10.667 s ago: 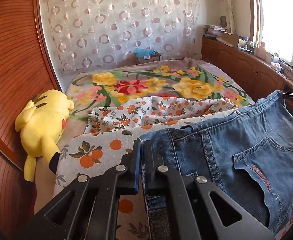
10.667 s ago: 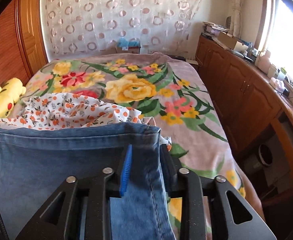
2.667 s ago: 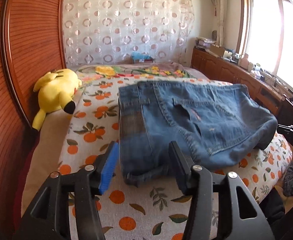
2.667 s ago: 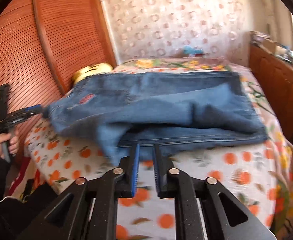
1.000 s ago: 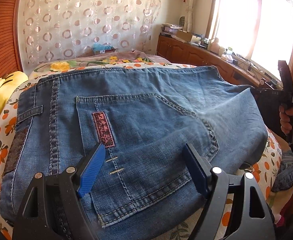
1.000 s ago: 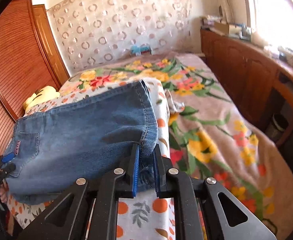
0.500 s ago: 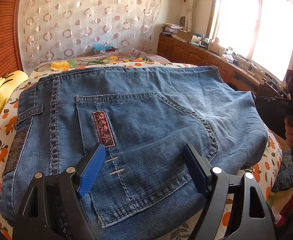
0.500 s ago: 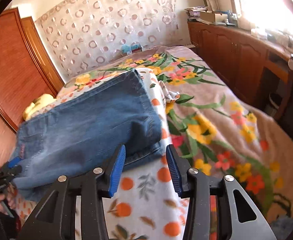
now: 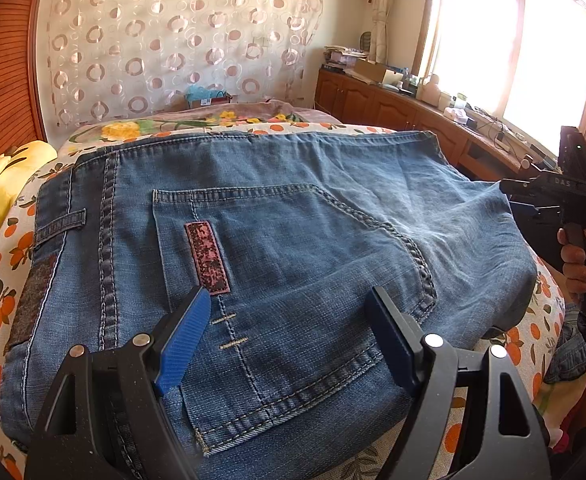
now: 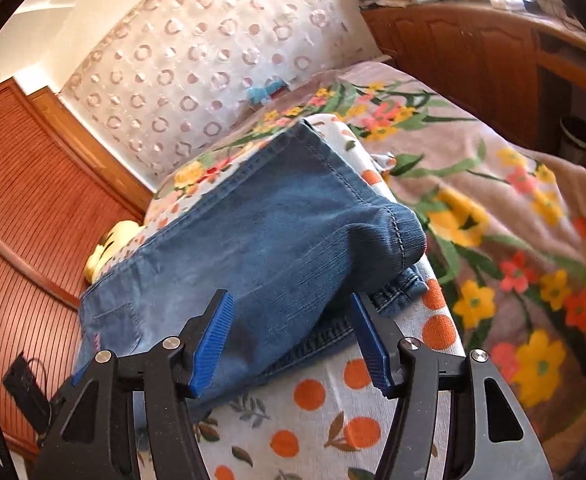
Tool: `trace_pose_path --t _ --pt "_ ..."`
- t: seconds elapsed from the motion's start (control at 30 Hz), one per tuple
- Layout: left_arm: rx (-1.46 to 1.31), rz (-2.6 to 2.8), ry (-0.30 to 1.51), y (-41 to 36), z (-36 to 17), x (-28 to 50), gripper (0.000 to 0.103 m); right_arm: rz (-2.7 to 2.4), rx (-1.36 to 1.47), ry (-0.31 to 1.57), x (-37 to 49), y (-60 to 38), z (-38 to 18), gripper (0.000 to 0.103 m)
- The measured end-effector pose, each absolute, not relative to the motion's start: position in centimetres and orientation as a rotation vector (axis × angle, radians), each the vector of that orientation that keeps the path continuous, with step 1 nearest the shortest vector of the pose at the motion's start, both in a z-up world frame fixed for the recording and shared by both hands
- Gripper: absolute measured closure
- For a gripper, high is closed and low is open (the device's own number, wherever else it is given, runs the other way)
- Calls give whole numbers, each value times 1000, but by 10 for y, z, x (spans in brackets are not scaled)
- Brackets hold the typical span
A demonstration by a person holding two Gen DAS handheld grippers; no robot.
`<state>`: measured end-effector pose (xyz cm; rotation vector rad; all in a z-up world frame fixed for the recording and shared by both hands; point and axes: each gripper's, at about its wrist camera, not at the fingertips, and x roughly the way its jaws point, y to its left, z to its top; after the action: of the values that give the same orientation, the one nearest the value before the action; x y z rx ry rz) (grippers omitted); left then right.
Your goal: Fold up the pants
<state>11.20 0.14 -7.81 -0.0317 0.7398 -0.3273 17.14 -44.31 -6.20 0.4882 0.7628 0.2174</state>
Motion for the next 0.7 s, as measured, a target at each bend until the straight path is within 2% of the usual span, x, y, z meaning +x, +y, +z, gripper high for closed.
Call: trace_pose_path --t 0.4,0.43,0.47,0.5,0.57,0.67,0.7 --pt "-31 -327 740 1 -78 113 23 182 623 773 208 -468 -75 41" --pt "-31 -327 740 1 -78 113 23 168 630 767 207 -471 -76 47" --pt "-31 -327 740 2 -78 113 23 148 628 770 207 -471 -76 59" --pt "-31 -327 741 1 -78 113 23 130 619 776 204 -466 -74 66" --pt "-32 -327 741 1 -79 112 23 112 608 783 205 -464 -75 87" --pt "-27 -324 738 1 -79 112 23 140 600 774 203 -458 -73 97" --pt "-25 -320 734 1 -79 112 23 145 591 765 202 -457 -68 98"
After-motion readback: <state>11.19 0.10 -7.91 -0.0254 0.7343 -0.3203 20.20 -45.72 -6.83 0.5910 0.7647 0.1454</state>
